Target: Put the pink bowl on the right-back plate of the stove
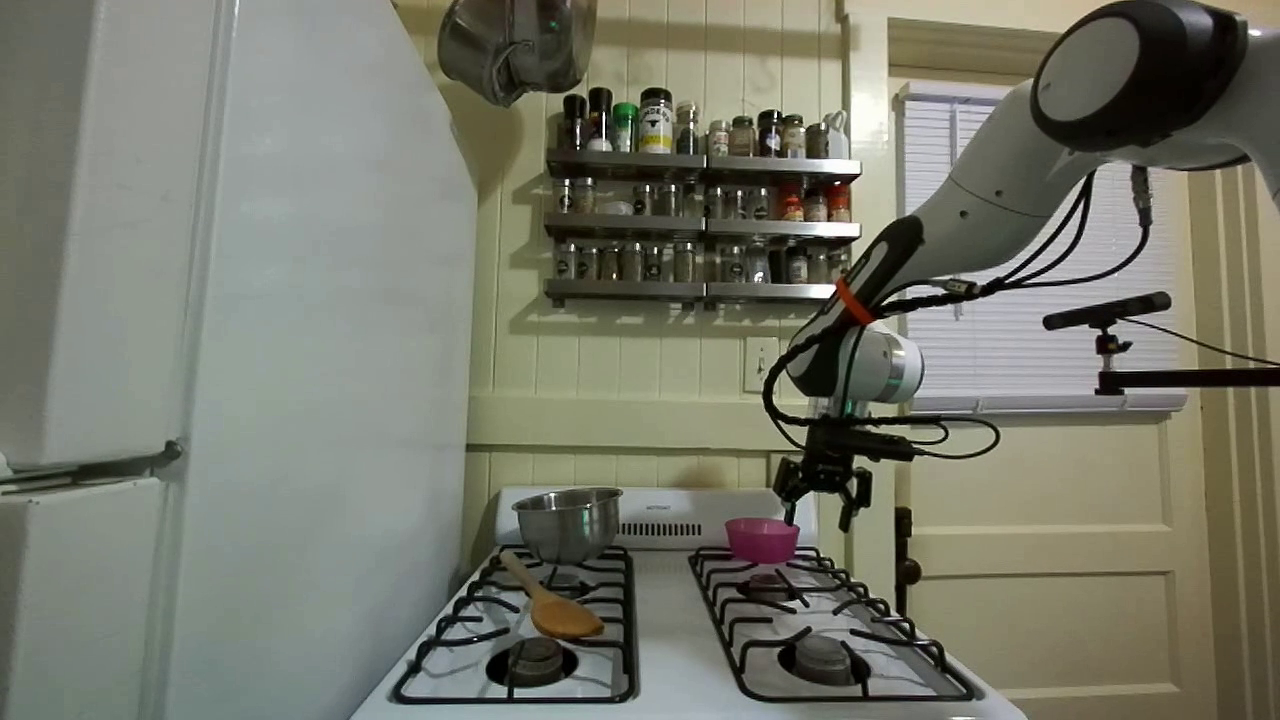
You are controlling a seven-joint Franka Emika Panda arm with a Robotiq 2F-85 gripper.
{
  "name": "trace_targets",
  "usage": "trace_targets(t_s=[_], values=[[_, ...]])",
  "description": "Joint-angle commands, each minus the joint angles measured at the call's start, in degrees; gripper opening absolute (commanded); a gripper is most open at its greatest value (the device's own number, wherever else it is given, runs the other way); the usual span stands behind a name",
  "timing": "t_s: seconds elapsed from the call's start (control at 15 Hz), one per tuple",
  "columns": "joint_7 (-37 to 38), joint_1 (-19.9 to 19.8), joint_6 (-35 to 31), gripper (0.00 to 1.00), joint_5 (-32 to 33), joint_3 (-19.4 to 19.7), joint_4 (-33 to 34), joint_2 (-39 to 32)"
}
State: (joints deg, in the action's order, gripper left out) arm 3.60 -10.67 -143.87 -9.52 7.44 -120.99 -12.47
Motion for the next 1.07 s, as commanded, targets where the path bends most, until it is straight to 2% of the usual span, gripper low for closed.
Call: trace_targets(t_s=[0.0, 0.33, 1.0], values=[[0.03, 0.26, -2.83, 1.0, -2.05, -0.36, 0.23, -1.63], [-0.62, 0.07, -4.14, 1.0, -3.63, -1.31, 0.4, -2.92], [0.25, 0.21, 3.77, 1.0, -2.78, -1.25, 1.31, -2.86]])
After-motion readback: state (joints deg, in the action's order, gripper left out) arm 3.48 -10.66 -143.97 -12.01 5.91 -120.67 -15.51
